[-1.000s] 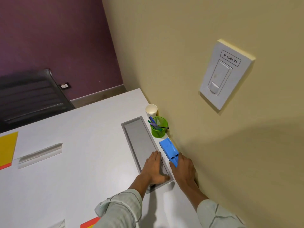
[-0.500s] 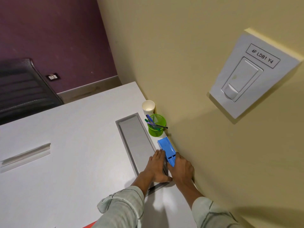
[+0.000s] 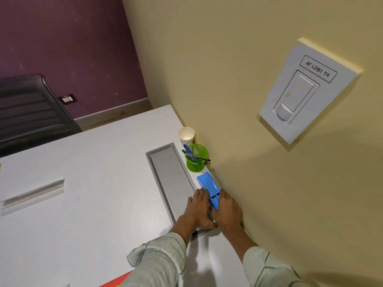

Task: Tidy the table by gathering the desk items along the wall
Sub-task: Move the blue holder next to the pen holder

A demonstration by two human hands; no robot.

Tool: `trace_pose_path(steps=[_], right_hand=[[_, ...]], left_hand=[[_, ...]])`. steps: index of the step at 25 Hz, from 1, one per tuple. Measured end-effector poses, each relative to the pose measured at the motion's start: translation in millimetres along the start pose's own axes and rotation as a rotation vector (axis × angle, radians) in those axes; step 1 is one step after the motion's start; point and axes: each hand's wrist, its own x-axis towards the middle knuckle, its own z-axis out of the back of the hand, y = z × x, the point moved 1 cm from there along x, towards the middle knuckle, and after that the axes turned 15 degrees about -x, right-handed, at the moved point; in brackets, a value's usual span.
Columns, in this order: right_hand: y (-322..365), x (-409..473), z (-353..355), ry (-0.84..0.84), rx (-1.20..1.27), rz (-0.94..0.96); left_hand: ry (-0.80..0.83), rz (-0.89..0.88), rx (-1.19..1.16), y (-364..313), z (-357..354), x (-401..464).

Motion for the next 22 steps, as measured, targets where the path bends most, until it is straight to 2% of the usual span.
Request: trace_pose_path(steps=[3, 6, 8, 18, 20, 22], right_hand=[[5, -14, 10, -0.127, 0.061, 0.088], [12, -36, 20, -0.378, 0.056, 0.279], [17, -55, 25, -0.432, 0.023, 0.376], [45, -152, -21, -0.331, 0.118, 0.706], [55, -175, -33, -0.243, 0.141, 0.757], [66, -195, -41, -0.086, 0.111, 0.738]], left_hand=[[-0.03, 0.009, 0.024, 2, 1, -13], [-0.074, 0.037, 0.05, 14, -1, -40], [-0.099, 0.06, 0.08, 24, -5, -64], [-0.154, 0.311, 0.158, 93, -65, -205], [-0.193, 0.375, 0.09, 103, -83, -233], [-0.245, 0.451, -0.023, 111, -99, -257]])
